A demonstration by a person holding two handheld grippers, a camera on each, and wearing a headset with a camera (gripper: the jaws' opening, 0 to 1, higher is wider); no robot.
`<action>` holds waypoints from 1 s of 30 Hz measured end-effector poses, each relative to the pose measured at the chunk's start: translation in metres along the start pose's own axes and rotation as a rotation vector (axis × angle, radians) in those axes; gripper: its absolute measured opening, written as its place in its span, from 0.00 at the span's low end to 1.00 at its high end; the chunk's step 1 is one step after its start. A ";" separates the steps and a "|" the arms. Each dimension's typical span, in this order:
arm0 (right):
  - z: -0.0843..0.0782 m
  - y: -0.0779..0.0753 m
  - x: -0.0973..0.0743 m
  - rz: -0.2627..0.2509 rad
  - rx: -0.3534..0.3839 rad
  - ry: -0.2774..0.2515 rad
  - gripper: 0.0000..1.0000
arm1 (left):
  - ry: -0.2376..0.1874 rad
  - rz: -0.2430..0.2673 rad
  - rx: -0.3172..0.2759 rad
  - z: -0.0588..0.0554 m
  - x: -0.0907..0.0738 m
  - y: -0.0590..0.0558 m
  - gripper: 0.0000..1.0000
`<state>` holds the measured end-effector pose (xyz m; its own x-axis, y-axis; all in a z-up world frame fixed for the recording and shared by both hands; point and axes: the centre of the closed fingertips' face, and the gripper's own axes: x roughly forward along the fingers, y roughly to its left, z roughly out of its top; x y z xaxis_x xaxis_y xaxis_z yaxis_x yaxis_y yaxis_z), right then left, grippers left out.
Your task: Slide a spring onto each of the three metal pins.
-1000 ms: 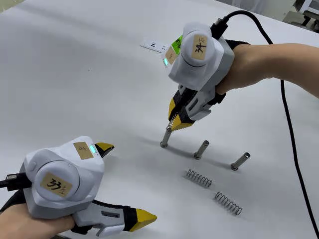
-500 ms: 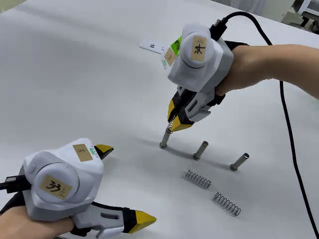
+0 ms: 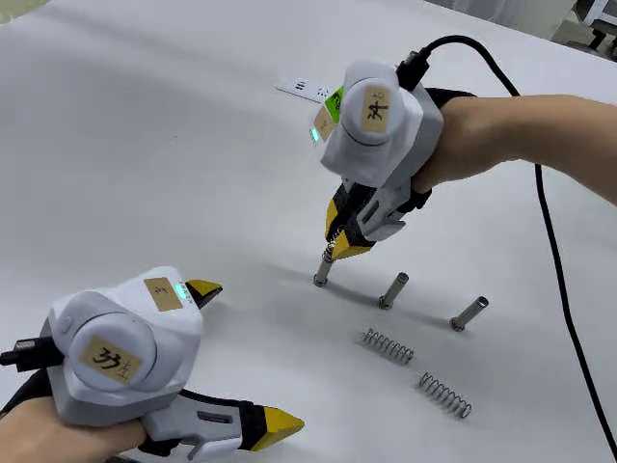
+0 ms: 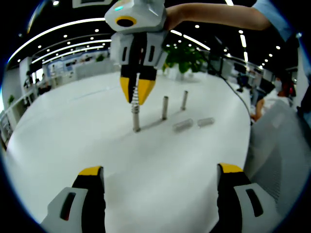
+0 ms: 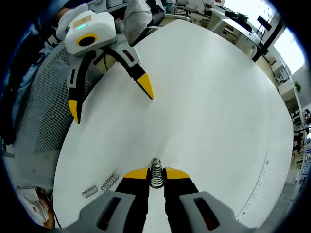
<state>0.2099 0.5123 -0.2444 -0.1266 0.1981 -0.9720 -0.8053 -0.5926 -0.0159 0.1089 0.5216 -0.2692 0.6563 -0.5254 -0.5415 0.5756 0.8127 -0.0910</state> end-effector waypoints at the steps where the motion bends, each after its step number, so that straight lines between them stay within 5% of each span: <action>1: 0.000 0.000 0.002 0.001 -0.002 0.004 0.12 | 0.001 0.000 -0.001 0.000 0.000 0.000 0.97; 30: -0.009 0.005 0.037 0.004 0.007 0.069 0.12 | 0.006 0.001 -0.019 -0.006 -0.001 0.000 0.97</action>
<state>0.2070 0.5095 -0.2826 -0.0900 0.1409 -0.9859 -0.8089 -0.5879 -0.0102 0.1053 0.5239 -0.2741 0.6541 -0.5229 -0.5465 0.5652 0.8181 -0.1061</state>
